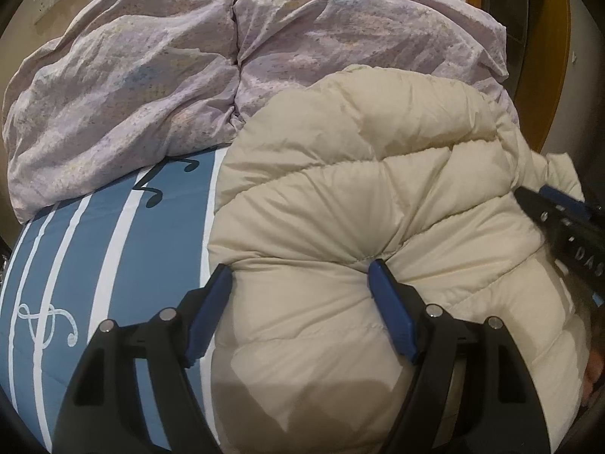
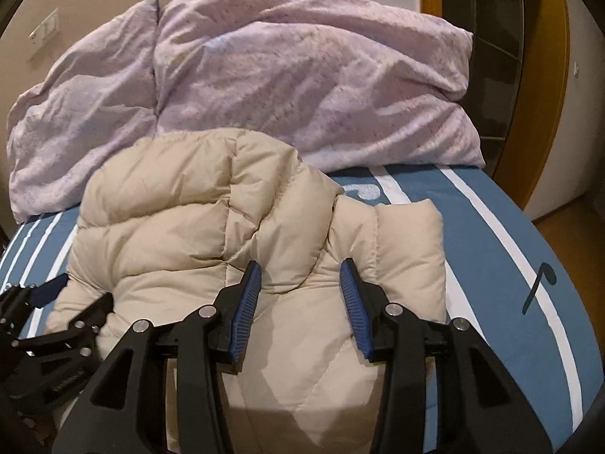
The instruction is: Fold large clothes
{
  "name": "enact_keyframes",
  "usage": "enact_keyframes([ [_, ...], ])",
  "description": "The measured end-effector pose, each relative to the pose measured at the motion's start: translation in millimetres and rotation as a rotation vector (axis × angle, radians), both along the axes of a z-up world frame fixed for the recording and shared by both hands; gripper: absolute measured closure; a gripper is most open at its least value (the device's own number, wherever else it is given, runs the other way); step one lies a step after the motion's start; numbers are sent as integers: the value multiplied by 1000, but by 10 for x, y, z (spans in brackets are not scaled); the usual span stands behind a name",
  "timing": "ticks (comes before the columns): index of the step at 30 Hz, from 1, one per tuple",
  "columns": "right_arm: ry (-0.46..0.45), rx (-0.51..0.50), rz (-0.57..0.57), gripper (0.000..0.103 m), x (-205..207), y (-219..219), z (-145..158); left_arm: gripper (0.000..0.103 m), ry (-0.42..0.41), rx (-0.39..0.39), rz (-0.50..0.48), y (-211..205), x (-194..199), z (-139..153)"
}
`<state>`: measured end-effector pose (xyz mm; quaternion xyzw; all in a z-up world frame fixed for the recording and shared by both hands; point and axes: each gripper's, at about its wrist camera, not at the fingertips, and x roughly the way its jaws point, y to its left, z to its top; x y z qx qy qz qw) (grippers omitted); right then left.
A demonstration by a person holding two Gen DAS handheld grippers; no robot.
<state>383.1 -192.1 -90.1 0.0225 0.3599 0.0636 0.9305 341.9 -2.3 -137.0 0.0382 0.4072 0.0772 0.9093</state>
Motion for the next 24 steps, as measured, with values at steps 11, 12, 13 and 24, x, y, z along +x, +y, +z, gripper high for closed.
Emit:
enact_keyframes([
  [11,37,61,-19,57,93,-128,-196,27,-17,-30,-16,-13,32,-39],
  [12,39,66,-20,57,101,-136,-211,27,-18,-31,-16,-14,33,-40],
  [13,40,69,-21,57,108,-139,-223,27,-20,-32,-16,-11,34,-45],
  [24,34,59,-32,54,141,-113,-318,24,-59,-43,-21,-2,48,-110],
])
